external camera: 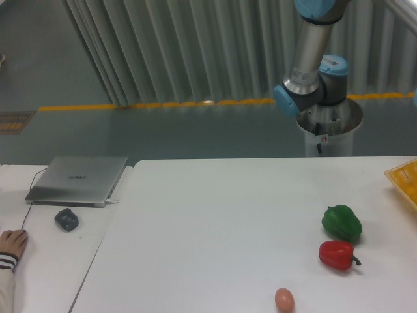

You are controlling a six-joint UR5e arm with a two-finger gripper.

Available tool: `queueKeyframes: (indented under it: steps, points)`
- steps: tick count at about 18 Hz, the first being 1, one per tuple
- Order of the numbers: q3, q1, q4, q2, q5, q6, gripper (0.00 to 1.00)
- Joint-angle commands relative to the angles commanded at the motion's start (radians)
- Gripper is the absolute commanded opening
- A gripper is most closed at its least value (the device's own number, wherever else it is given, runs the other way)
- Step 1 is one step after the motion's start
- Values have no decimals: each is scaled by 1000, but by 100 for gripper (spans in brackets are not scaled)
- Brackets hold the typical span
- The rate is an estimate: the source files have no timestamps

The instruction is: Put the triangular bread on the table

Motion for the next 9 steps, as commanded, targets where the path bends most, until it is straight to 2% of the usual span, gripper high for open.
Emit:
queueKeyframes:
  steps: [1, 5, 9]
  points:
    - [0, -2, 2, 0, 0, 0, 58]
    - [2, -2, 2, 0, 0, -3, 29]
    - [6, 0, 0, 0, 0, -3, 21]
